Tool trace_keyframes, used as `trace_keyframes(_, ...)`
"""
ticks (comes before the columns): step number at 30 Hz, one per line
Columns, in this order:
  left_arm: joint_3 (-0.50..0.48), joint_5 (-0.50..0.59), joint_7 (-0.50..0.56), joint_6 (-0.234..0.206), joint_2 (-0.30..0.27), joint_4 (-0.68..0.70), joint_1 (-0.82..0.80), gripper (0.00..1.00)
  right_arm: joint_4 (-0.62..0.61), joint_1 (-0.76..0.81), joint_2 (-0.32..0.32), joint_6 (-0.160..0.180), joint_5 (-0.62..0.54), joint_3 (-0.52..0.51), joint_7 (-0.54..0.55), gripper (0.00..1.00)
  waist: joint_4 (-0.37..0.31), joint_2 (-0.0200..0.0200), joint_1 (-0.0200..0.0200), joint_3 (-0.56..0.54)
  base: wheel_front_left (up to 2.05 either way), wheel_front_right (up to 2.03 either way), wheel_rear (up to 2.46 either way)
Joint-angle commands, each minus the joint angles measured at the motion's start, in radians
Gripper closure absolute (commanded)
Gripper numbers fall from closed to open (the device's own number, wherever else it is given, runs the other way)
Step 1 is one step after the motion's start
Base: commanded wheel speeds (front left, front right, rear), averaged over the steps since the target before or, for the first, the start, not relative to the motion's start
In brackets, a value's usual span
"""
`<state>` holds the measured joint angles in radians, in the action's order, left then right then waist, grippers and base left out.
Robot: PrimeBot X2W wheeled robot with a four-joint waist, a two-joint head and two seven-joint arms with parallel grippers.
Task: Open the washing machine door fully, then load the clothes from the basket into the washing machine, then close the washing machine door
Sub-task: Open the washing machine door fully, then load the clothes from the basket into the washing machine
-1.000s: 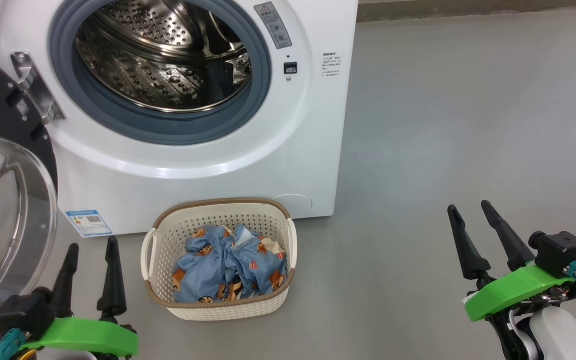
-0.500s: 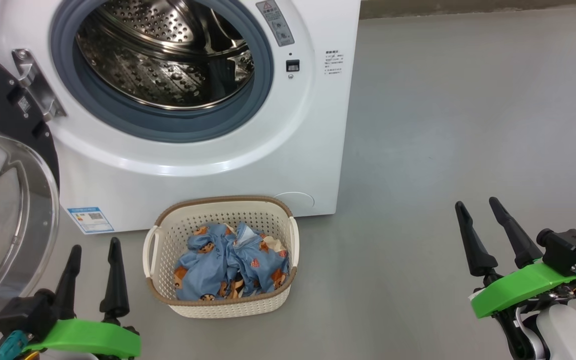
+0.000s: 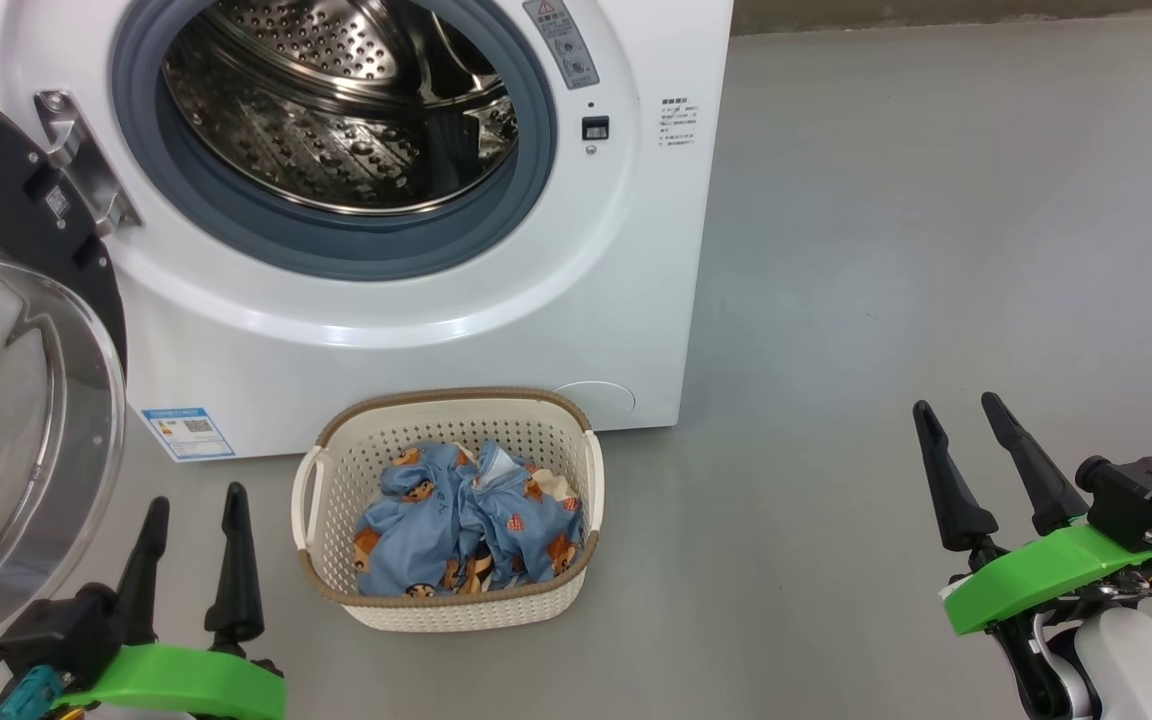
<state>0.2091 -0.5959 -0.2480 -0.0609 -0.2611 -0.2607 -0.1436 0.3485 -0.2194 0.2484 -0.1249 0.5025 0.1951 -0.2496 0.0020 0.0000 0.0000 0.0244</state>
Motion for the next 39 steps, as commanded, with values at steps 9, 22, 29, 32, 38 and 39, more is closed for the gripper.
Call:
trace_keyframes(9,-0.034,0.005,-0.012,0.004,-0.021,0.02,-0.027,0.0,-0.024,-0.032,0.009,-0.006,-0.001,0.017,-0.012,0.0,-0.001,0.0,0.0,0.007,0.0,0.0,0.0)
trace_keyframes(22,-0.038,0.007,-0.013,0.004,-0.018,0.014,-0.027,0.0,-0.02,-0.033,0.013,-0.006,0.0,0.022,-0.012,0.0,0.001,0.0,0.0,0.0,0.0,0.0,0.0)
trace_keyframes(29,-0.038,0.009,-0.013,0.006,-0.018,0.012,-0.026,0.0,-0.019,-0.031,0.016,-0.006,0.001,0.026,-0.012,0.0,0.003,0.0,0.0,-0.003,0.0,0.0,0.0)
trace_keyframes(32,-0.038,0.01,-0.013,0.007,-0.018,0.012,-0.026,0.0,-0.019,-0.03,0.016,-0.006,0.001,0.029,-0.012,0.0,0.004,0.0,0.0,-0.004,0.0,0.0,0.0)
trace_keyframes(38,-0.037,0.01,-0.013,0.008,-0.017,0.008,-0.027,0.0,-0.02,-0.03,0.019,-0.006,0.0,0.03,-0.012,0.0,0.006,0.0,0.0,-0.005,0.27,-0.27,0.0)
trace_keyframes(39,-0.036,0.01,-0.013,0.008,-0.017,0.008,-0.027,0.0,-0.02,-0.03,0.019,-0.006,0.0,0.031,-0.012,0.0,0.006,0.0,0.0,-0.005,0.74,-0.74,0.0)
